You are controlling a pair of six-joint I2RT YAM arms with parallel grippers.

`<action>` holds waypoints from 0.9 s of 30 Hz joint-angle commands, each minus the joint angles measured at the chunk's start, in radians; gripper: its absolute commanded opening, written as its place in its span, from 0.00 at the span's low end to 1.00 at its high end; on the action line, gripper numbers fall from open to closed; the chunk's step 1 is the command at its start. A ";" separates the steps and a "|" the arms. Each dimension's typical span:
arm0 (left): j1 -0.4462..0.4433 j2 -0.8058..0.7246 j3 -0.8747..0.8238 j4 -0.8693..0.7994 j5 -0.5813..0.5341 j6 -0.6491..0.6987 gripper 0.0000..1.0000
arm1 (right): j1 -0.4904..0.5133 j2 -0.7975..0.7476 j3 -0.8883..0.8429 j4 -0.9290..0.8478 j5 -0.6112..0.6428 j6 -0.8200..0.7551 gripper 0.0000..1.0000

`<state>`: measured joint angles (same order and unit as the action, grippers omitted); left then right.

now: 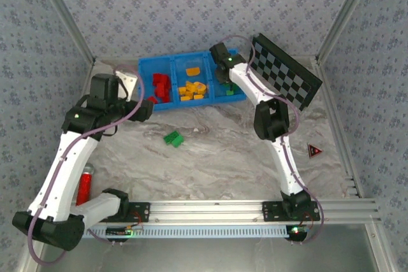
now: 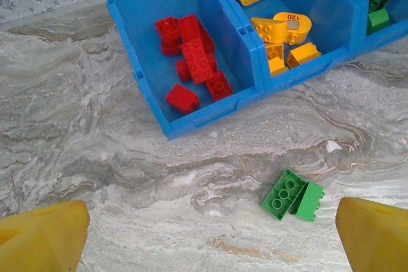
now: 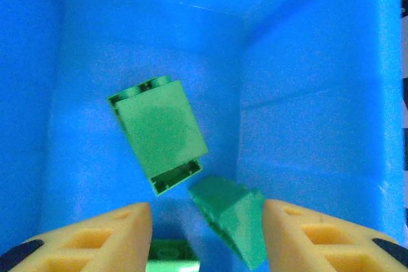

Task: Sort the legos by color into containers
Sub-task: Place the lego in the container, then pick up the lego from the center of the table.

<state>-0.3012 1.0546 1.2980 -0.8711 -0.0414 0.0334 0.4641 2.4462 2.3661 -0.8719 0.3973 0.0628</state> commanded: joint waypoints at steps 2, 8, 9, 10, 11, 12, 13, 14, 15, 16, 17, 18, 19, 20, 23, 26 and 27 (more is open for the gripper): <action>0.002 -0.039 -0.002 0.009 0.030 -0.006 0.99 | 0.067 -0.191 -0.035 -0.053 0.008 -0.004 0.54; -0.001 -0.074 -0.008 0.013 0.038 -0.011 0.99 | 0.187 -0.417 -0.266 -0.032 -0.137 0.058 0.62; -0.001 -0.080 -0.013 0.014 0.040 -0.010 0.99 | 0.214 -0.452 -0.311 -0.017 -0.164 0.066 0.64; -0.001 -0.089 -0.019 0.014 0.037 -0.011 0.99 | 0.245 -0.483 -0.353 -0.001 -0.174 0.070 0.64; -0.001 -0.097 -0.023 0.014 0.034 -0.011 0.99 | 0.270 -0.508 -0.385 0.023 -0.180 0.076 0.65; -0.001 -0.105 -0.026 0.011 0.027 -0.010 0.99 | 0.295 -0.532 -0.433 0.045 -0.204 0.078 0.70; -0.001 -0.113 -0.027 0.008 0.025 -0.008 0.99 | 0.318 -0.544 -0.455 0.054 -0.235 0.084 0.75; -0.001 -0.121 -0.028 0.005 0.022 -0.008 0.99 | 0.343 -0.552 -0.474 0.056 -0.256 0.096 0.79; -0.001 -0.130 -0.028 0.003 0.022 -0.008 0.99 | 0.367 -0.556 -0.491 0.057 -0.279 0.100 0.82; -0.001 -0.138 -0.027 0.002 0.023 -0.011 0.99 | 0.388 -0.556 -0.506 0.056 -0.288 0.105 0.85; -0.001 -0.145 -0.029 0.001 0.025 -0.012 0.99 | 0.412 -0.555 -0.523 0.056 -0.293 0.114 0.89; -0.002 -0.152 -0.031 0.000 0.026 -0.013 0.99 | 0.433 -0.548 -0.536 0.053 -0.309 0.126 0.94; -0.001 -0.157 -0.034 0.000 0.028 -0.012 0.99 | 0.449 -0.539 -0.542 0.046 -0.330 0.137 0.98; -0.001 -0.162 -0.035 0.001 0.030 -0.013 0.99 | 0.464 -0.525 -0.552 0.042 -0.348 0.145 1.00; -0.001 -0.174 -0.044 0.004 0.038 -0.013 0.99 | 0.511 -0.488 -0.596 0.054 -0.356 0.122 1.00; -0.001 -0.183 -0.050 0.004 0.042 -0.011 0.99 | 0.538 -0.438 -0.602 0.040 -0.338 0.100 1.00; -0.001 -0.186 -0.053 0.004 0.046 -0.010 0.99 | 0.538 -0.420 -0.594 0.033 -0.342 0.096 1.00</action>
<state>-0.3016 0.8837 1.2491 -0.8707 -0.0154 0.0326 0.9958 1.9820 1.7771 -0.8124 0.0696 0.1741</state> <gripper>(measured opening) 0.989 0.999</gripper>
